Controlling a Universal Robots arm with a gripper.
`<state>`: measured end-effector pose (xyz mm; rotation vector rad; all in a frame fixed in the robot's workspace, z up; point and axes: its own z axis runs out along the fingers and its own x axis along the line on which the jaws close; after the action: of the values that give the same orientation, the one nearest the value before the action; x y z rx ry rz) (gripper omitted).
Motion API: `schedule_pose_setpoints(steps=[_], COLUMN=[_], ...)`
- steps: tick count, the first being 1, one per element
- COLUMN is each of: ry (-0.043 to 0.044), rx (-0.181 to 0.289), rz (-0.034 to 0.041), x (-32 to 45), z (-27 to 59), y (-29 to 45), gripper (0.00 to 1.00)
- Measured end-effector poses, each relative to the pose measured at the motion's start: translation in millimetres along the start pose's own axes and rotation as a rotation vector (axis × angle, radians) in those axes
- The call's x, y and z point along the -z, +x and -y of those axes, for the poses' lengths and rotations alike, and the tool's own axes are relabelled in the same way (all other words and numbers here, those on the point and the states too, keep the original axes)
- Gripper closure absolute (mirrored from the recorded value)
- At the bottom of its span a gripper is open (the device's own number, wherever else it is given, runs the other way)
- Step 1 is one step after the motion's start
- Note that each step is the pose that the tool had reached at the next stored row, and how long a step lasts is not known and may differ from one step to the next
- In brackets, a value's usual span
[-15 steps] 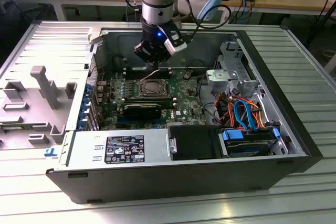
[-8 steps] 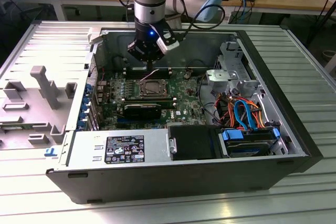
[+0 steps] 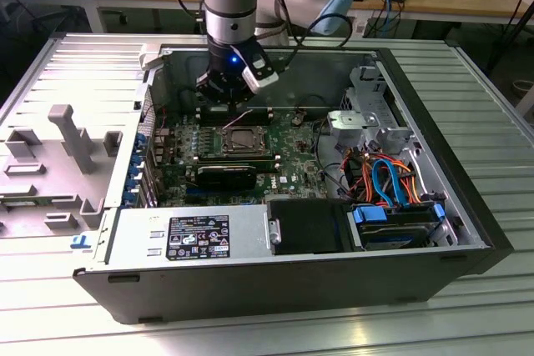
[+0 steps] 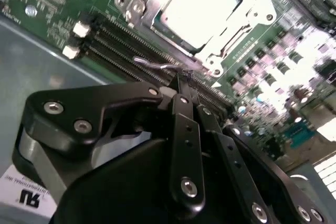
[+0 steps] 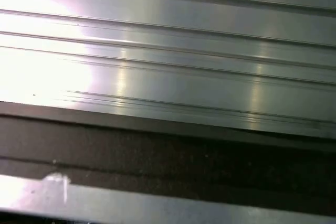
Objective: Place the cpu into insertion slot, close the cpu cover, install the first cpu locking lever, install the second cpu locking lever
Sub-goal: 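Install the first cpu locking lever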
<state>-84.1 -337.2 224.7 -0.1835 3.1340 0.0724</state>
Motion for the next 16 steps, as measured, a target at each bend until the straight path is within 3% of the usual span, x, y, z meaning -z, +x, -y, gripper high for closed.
schedule_pose_setpoints(steps=[6,16], ry=[0.0046,0.0047], rx=[-0.013,-0.015], rz=[0.0,0.0], x=[-2.3,-6.8], z=[1.5,3.1], y=[0.3,0.5], gripper=[0.89,0.89])
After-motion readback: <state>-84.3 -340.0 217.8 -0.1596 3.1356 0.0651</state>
